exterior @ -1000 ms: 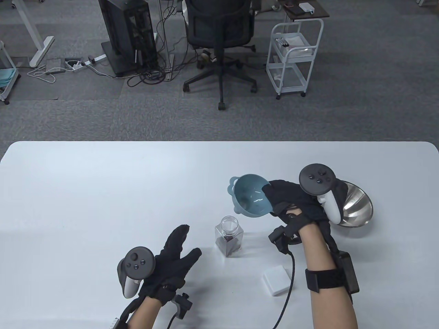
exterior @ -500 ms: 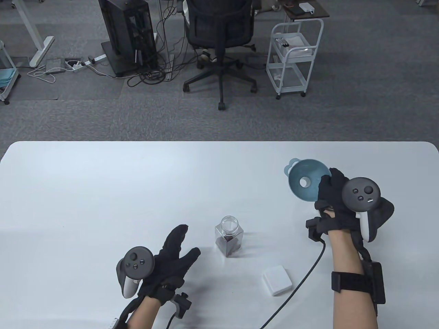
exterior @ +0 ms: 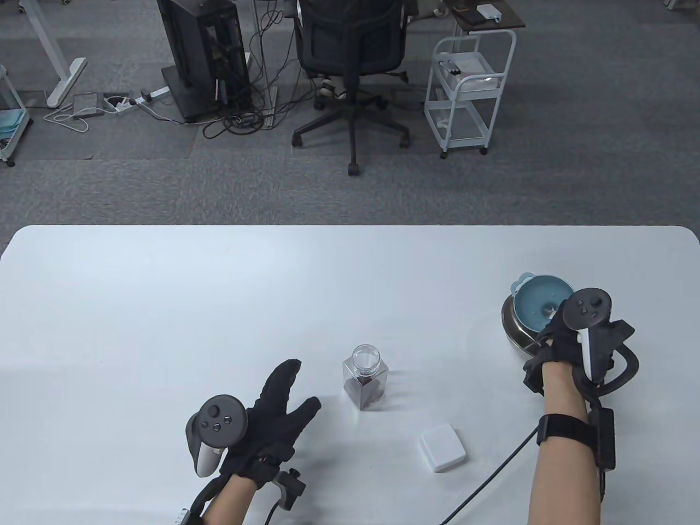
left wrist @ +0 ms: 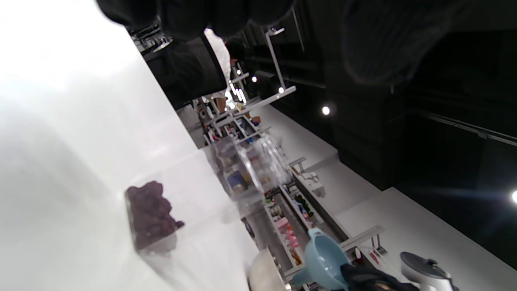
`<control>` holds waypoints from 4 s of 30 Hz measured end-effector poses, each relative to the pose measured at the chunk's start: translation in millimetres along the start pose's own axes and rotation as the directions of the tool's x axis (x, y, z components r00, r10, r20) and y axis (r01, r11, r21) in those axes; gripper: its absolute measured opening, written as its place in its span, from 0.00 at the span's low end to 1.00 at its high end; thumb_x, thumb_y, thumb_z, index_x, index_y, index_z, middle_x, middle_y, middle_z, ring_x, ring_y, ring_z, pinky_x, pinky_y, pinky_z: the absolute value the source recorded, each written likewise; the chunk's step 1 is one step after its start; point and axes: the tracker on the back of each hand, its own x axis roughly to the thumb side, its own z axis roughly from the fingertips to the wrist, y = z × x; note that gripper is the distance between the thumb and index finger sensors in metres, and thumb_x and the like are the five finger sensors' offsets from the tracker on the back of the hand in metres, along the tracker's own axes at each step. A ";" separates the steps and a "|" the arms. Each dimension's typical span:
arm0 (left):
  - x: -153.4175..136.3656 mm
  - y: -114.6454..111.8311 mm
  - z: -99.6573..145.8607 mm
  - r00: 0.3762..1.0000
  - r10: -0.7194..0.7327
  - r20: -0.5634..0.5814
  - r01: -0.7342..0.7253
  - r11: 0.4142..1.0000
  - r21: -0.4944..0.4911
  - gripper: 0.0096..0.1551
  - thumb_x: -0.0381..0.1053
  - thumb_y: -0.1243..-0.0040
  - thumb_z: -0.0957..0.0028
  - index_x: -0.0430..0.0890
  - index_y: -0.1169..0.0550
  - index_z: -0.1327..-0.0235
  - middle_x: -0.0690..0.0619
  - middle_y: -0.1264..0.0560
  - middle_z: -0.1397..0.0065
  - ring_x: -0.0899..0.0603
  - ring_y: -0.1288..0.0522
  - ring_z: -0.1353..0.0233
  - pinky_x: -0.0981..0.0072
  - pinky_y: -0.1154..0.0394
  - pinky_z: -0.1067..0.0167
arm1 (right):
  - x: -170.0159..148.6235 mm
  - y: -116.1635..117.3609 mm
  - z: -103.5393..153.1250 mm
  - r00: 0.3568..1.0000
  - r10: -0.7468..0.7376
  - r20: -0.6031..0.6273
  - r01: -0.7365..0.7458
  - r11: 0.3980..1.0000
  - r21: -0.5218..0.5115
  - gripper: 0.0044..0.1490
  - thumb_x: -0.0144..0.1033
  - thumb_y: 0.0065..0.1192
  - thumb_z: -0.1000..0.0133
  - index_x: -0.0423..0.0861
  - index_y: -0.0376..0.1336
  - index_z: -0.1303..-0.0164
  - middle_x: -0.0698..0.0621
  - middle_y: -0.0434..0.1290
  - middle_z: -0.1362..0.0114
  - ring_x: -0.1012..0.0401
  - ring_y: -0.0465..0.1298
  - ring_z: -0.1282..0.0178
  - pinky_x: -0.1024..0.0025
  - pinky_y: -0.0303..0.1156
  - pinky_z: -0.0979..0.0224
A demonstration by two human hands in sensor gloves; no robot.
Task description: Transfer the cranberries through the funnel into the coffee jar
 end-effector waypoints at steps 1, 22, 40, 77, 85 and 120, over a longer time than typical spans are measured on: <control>0.0 -0.1 0.1 1.000 0.000 -0.001 0.000 1.000 0.000 0.52 0.66 0.40 0.45 0.41 0.45 0.18 0.36 0.46 0.15 0.26 0.41 0.16 0.33 0.38 0.26 | -1.5 4.4 -1.3 1.000 0.026 -0.005 -0.026 1.000 0.000 0.33 0.42 0.57 0.43 0.37 0.61 0.32 0.41 0.77 0.42 0.54 0.78 0.59 0.66 0.76 0.57; -0.3 -5.1 -1.3 1.000 -0.015 -0.014 0.015 1.000 -0.027 0.52 0.66 0.40 0.45 0.41 0.45 0.18 0.36 0.46 0.15 0.26 0.41 0.16 0.33 0.39 0.26 | 11.1 65.8 -7.7 0.942 0.335 0.033 -0.336 0.940 0.065 0.33 0.42 0.60 0.44 0.39 0.62 0.32 0.43 0.80 0.42 0.50 0.79 0.58 0.65 0.76 0.54; -2.6 -33.3 -34.8 0.975 -0.185 -0.122 0.156 0.965 -0.210 0.59 0.70 0.42 0.46 0.41 0.53 0.16 0.35 0.56 0.13 0.25 0.44 0.16 0.35 0.38 0.25 | 13.9 2.7 18.6 0.967 0.157 0.202 -0.176 0.981 0.080 0.49 0.61 0.59 0.46 0.42 0.53 0.23 0.39 0.63 0.19 0.41 0.70 0.27 0.49 0.71 0.34; 38.2 -45.2 -50.2 0.979 -0.199 -0.044 0.190 0.970 -0.152 0.55 0.68 0.31 0.51 0.41 0.40 0.20 0.37 0.38 0.18 0.31 0.29 0.23 0.40 0.30 0.30 | 7.4 83.3 212.0 0.354 -0.067 0.933 -0.711 0.629 0.314 0.57 0.52 0.68 0.49 0.53 0.36 0.22 0.45 0.37 0.12 0.35 0.50 0.16 0.40 0.60 0.24; 38.4 -44.2 -30.3 0.984 -0.178 -0.001 0.176 0.976 -0.127 0.55 0.68 0.31 0.52 0.42 0.39 0.20 0.39 0.38 0.18 0.31 0.28 0.23 0.41 0.30 0.30 | 9.3 79.3 214.2 0.289 -0.040 0.956 -0.649 0.726 0.227 0.58 0.50 0.72 0.54 0.47 0.43 0.23 0.43 0.53 0.15 0.41 0.66 0.24 0.50 0.69 0.30; 37.2 -53.8 -12.9 0.985 -0.169 0.040 0.174 0.970 -0.168 0.55 0.68 0.30 0.53 0.44 0.39 0.20 0.41 0.37 0.17 0.32 0.30 0.21 0.39 0.31 0.29 | 119.8 -74.0 220.3 0.320 -0.337 0.885 -0.254 0.870 0.423 0.55 0.53 0.68 0.51 0.43 0.47 0.20 0.38 0.56 0.15 0.39 0.69 0.26 0.49 0.69 0.32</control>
